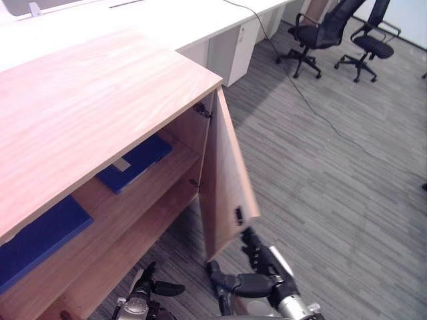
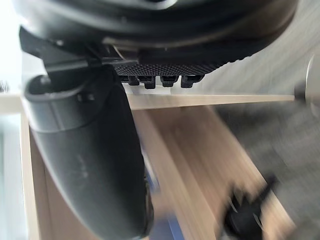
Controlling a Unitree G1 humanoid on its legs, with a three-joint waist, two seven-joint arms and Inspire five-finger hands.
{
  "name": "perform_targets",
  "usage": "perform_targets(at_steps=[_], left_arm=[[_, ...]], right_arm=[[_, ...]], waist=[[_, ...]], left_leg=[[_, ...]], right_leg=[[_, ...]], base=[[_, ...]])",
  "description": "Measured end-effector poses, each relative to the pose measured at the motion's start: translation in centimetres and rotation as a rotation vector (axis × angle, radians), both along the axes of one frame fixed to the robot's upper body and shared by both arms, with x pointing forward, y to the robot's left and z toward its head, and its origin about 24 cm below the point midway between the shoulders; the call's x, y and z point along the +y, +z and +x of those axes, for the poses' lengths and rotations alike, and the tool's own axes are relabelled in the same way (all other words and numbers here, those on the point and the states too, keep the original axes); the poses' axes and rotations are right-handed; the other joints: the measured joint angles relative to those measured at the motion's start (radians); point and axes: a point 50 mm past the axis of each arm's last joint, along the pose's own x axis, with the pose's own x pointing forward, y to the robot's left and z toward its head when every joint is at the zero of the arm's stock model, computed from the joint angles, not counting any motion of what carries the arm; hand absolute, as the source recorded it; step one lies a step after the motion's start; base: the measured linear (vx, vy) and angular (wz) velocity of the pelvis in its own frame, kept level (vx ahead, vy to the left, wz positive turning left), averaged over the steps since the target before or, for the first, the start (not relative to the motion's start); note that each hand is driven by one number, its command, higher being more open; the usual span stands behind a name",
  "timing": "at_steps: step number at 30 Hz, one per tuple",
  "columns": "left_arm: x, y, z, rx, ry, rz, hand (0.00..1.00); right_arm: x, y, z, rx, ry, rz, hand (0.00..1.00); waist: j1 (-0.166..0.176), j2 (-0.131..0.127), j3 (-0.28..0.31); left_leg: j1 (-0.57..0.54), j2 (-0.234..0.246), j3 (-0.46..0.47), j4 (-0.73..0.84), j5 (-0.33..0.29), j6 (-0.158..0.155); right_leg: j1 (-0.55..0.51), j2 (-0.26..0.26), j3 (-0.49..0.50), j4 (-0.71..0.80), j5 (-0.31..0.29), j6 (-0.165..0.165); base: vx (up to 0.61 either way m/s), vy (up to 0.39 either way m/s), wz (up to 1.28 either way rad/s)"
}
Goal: Walk over to the cabinet, pick up the folder, carry it to the office cabinet, place the folder inside the office cabinet, then close the office cabinet door
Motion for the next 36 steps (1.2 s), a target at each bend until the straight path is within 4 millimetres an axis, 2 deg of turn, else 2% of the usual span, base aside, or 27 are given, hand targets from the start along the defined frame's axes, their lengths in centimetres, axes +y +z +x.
perform_targets(at_steps=[1,3,5,7,8,9,11,13,19,20,21,23,24,25,26,27,28,29,30,31,33,36], left_arm=[[-0.1,0.0,0.2,-0.004,-0.002,-0.001,1.00],[-0.4,0.2,0.7,-0.019,-0.016,-0.006,1.00],[-0.7,0.3,1.2,-0.031,-0.018,-0.012,1.00],[-0.8,0.5,1.5,-0.055,0.021,-0.030,1.00],[-0.8,0.5,1.5,-0.061,0.036,-0.034,1.00],[-0.7,0.6,1.6,-0.073,0.067,-0.042,1.00],[-0.2,0.7,1.3,-0.096,0.158,-0.051,1.00],[0.2,0.8,1.0,-0.106,0.188,-0.039,1.00],[1.1,1.2,0.6,-0.148,0.245,-0.031,1.00],[1.2,1.3,0.7,-0.161,0.242,-0.030,1.00],[1.1,1.4,0.8,-0.170,0.241,-0.032,1.00],[1.0,1.4,0.6,-0.172,0.244,-0.035,1.00],[0.9,1.3,0.6,-0.172,0.256,-0.043,1.00],[0.8,1.2,0.3,-0.171,0.288,-0.057,1.00],[0.7,1.0,0.0,-0.162,0.290,-0.059,1.00],[0.8,0.9,-0.5,-0.151,0.292,-0.054,1.00],[0.9,0.7,-1.2,-0.134,0.294,-0.049,1.00],[1.2,0.6,-1.8,-0.116,0.294,-0.041,1.00],[1.2,0.1,-2.9,-0.077,0.301,-0.040,1.00],[1.1,-0.2,-4.0,-0.046,0.318,-0.043,1.00],[1.2,-0.2,-4.4,-0.053,0.335,-0.041,1.00],[1.2,-0.2,-4.3,-0.053,0.309,-0.034,1.00]], right_arm=[[0.7,0.3,0.6,-0.019,0.058,0.009,1.00],[2.9,1.9,3.1,-0.148,0.214,0.035,1.00],[5.8,5.9,6.7,-0.380,0.336,0.116,1.00],[8.5,10.3,10.4,-0.606,0.315,0.226,1.00],[9.0,11.1,11.3,-0.646,0.296,0.230,1.00],[9.7,12.3,13.0,-0.706,0.239,0.222,1.00],[7.6,11.7,15.2,-0.724,0.067,0.156,1.00],[6.9,12.3,17.1,-0.745,-0.018,0.124,1.00],[5.5,12.3,18.7,-0.815,-0.087,0.038,1.00],[5.1,12.4,18.9,-0.822,-0.117,0.033,1.00],[4.3,12.7,19.2,-0.830,-0.156,0.028,1.00],[3.6,13.0,19.3,-0.841,-0.186,0.026,1.00],[2.8,13.1,19.4,-0.848,-0.219,0.021,1.00],[1.9,13.1,19.3,-0.853,-0.253,0.013,1.00],[1.6,12.9,19.1,-0.848,-0.262,0.012,1.00],[1.4,12.6,18.8,-0.841,-0.269,0.012,1.00],[0.9,12.2,18.2,-0.843,-0.283,0.000,1.00],[0.6,12.0,17.9,-0.849,-0.303,-0.013,1.00],[0.0,11.8,17.7,-0.851,-0.329,-0.021,1.00],[-0.2,11.5,17.3,-0.851,-0.339,-0.033,1.00],[-0.6,11.3,16.5,-0.854,-0.361,-0.033,1.00],[-1.2,10.6,14.1,-0.838,-0.400,-0.023,1.00]], waist=[[0.012,-0.002,-0.001],[0.045,-0.006,0.001],[0.074,-0.007,0.000],[0.113,-0.009,-0.001],[0.119,-0.009,-0.001],[0.131,-0.009,-0.001],[0.137,-0.005,0.001],[0.139,0.001,0.005],[0.140,0.011,0.011],[0.147,0.017,0.011],[0.157,0.027,0.013],[0.157,0.030,0.015],[0.154,0.030,0.015],[0.163,0.058,0.027],[0.170,0.063,0.029],[0.173,0.079,0.032],[0.171,0.092,0.028],[0.166,0.080,0.022],[0.173,0.071,0.016],[0.176,0.073,0.012],[0.178,0.073,0.012],[0.166,0.062,0.002]], left_leg=[[0.000,0.000,-0.011,0.000,0.002,0.000],[-0.005,-0.002,-0.051,-0.001,0.016,-0.003],[-0.025,-0.004,-0.107,-0.003,0.036,-0.005],[-0.059,-0.011,-0.167,-0.012,0.053,-0.002],[-0.066,-0.014,-0.180,-0.016,0.057,-0.001],[-0.078,-0.021,-0.207,-0.021,0.067,-0.003],[-0.092,-0.032,-0.238,-0.030,0.074,-0.001],[-0.105,-0.038,-0.260,-0.036,0.075,0.002],[-0.130,-0.064,-0.324,-0.083,0.112,0.015],[-0.136,-0.070,-0.334,-0.110,0.131,0.020],[-0.132,-0.085,-0.341,-0.183,0.175,0.024],[-0.122,-0.112,-0.352,-0.259,0.216,0.031],[-0.123,-0.130,-0.358,-0.274,0.240,0.045],[-0.128,-0.122,-0.362,-0.274,0.258,0.049],[-0.116,-0.126,-0.361,-0.302,0.264,0.052],[-0.102,-0.126,-0.360,-0.339,0.271,0.053],[-0.080,-0.115,-0.370,-0.400,0.292,0.050],[-0.079,-0.128,-0.378,-0.414,0.299,0.046],[-0.077,-0.146,-0.376,-0.415,0.331,0.051],[-0.075,-0.149,-0.373,-0.415,0.332,0.051],[-0.077,-0.144,-0.374,-0.415,0.339,0.052],[-0.077,-0.152,-0.371,-0.415,0.347,0.044]], right_leg=[[0.005,-0.001,-0.009,0.000,0.000,0.000],[0.021,-0.008,-0.045,0.000,0.000,0.000],[0.032,-0.015,-0.091,0.000,0.000,0.000],[0.033,-0.026,-0.143,0.001,0.000,-0.001],[0.033,-0.030,-0.156,-0.001,0.000,-0.001],[0.033,-0.038,-0.180,-0.002,0.001,-0.002],[0.035,-0.047,-0.209,0.000,0.003,-0.008],[0.034,-0.052,-0.229,-0.002,0.002,-0.007],[0.029,-0.067,-0.275,-0.008,-0.017,-0.013],[0.024,-0.068,-0.276,-0.016,-0.029,0.003],[0.008,-0.071,-0.277,-0.021,-0.060,0.032],[-0.004,-0.080,-0.279,-0.028,-0.070,0.037],[-0.011,-0.094,-0.283,-0.037,-0.070,0.037],[-0.007,-0.095,-0.283,-0.032,-0.070,0.037],[-0.001,-0.097,-0.283,-0.038,-0.074,0.043],[0.003,-0.095,-0.283,-0.045,-0.088,0.061],[0.002,-0.070,-0.280,-0.009,-0.064,-0.010],[0.023,-0.074,-0.277,-0.004,-0.091,-0.012],[0.041,-0.089,-0.269,-0.019,-0.083,-0.004],[0.041,-0.092,-0.267,-0.015,-0.083,-0.004],[0.042,-0.093,-0.266,-0.014,-0.081,-0.002],[0.043,-0.100,-0.264,-0.011,-0.071,0.007]], base=[[-0.04,-0.060,0.37],[-0.03,-0.068,0.64],[-0.03,-0.094,0.85],[-0.01,-0.082,0.86],[0.03,-0.049,0.79],[0.04,-0.020,0.69],[0.05,0.005,0.49],[0.05,0.020,0.32],[-0.01,-0.004,0.35],[-0.11,-0.025,0.40],[-0.11,-0.021,0.44],[-0.06,0.018,0.47],[-0.04,0.063,0.51],[-0.10,0.059,0.36],[-0.11,0.027,0.10],[-0.09,0.007,0.15],[0.01,0.046,0.41],[0.06,0.039,0.52],[0.06,0.069,0.37],[0.05,0.042,0.19],[0.04,0.024,0.12],[0.09,0.015,0.06]])
